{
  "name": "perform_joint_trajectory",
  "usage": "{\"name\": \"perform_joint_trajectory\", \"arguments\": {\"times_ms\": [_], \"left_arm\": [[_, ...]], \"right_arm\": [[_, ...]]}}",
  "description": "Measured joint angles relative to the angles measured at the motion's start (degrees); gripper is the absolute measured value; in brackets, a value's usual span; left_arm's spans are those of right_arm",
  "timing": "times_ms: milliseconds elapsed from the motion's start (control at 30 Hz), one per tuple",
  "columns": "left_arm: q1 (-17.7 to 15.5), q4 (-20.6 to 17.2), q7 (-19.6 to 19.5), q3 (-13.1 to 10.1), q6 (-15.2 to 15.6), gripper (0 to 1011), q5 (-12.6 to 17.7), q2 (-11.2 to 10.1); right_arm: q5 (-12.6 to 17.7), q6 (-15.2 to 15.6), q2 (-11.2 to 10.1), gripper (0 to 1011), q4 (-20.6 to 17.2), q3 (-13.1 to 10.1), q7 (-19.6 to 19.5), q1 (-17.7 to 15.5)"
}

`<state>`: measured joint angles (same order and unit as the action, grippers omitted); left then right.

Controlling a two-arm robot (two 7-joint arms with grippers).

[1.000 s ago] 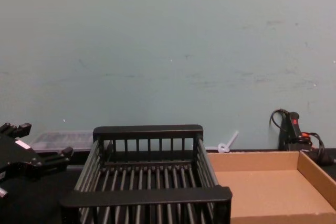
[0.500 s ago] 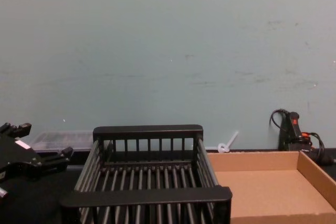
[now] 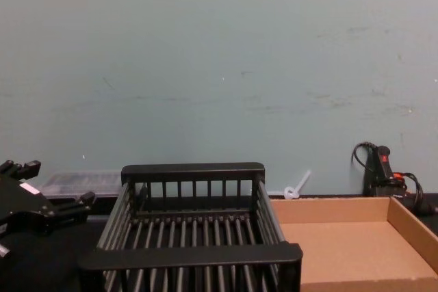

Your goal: Pick up the white tape and place it into the black box , Pick up the silver tape and place it into the brown box.

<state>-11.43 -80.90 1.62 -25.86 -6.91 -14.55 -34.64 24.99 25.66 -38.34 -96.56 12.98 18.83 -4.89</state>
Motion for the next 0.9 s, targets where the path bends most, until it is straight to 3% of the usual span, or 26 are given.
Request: {"name": "perform_joint_trajectory", "arguments": {"times_ms": [900], "left_arm": [[0.0,0.0,0.0,0.0,0.0,1002,0.0,0.0]], "right_arm": [[-1.46,-1.06,0.03,1002,-0.35,-0.12,1.0,-0.3]]}}
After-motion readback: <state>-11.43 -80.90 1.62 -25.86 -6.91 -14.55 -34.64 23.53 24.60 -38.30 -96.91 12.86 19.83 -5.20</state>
